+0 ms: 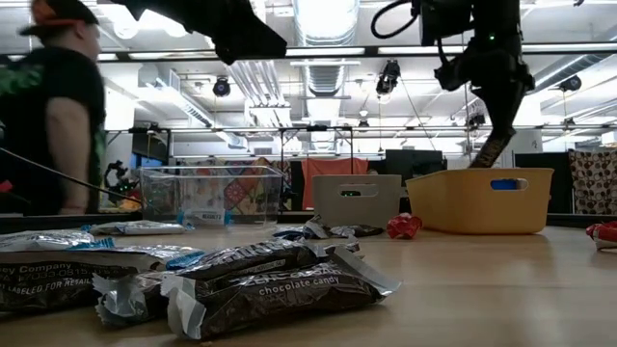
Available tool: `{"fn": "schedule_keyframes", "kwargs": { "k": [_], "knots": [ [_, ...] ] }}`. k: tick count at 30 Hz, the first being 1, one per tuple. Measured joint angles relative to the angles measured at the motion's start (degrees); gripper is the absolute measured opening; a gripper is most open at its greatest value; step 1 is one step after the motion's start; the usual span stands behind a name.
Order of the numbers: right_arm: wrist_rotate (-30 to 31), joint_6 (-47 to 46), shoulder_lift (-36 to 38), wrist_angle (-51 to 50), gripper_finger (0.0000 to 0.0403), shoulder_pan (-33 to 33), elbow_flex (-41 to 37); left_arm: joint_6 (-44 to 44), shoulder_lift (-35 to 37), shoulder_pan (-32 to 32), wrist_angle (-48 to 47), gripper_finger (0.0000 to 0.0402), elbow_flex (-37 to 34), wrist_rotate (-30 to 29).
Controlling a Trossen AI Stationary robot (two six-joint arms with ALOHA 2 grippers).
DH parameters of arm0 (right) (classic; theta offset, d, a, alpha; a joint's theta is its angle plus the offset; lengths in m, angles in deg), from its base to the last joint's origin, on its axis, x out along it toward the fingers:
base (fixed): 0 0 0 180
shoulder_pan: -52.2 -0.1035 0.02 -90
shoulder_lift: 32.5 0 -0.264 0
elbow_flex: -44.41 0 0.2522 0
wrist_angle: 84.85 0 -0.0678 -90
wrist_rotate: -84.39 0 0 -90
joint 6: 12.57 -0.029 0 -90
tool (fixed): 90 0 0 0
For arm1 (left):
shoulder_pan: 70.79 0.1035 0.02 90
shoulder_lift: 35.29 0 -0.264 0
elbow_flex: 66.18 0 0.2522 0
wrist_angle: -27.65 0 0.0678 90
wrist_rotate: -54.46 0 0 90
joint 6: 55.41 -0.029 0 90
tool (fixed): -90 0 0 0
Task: Organize candy in baskets
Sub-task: Put the brown chocolate into the yellow bin
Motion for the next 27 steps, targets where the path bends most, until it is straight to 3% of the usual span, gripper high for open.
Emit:
{"fn": "schedule_keyframes", "kwargs": {
  "k": [6,10,15,27],
  "knots": [
    [0.1,2.0,0.0,8.1,0.0013,-0.1,-1.5,4.2,0.2,-0.5,-6.5,0.0076,0.0,6.0],
    [0.1,4.7,-0.1,14.4,0.0013,-0.1,-3.3,6.2,0.1,-1.9,-8.5,0.0076,0.0,6.4],
    [0.1,4.6,-0.1,14.9,0.0013,-0.1,-3.6,7.7,0.1,-5.4,-8.5,0.0076,0.0,6.3],
    [8.9,-5.6,-0.1,16.8,0.0013,-0.4,-7.2,9.6,-1.3,-11.0,-8.0,0.0076,-0.1,5.3]
  ]
}}
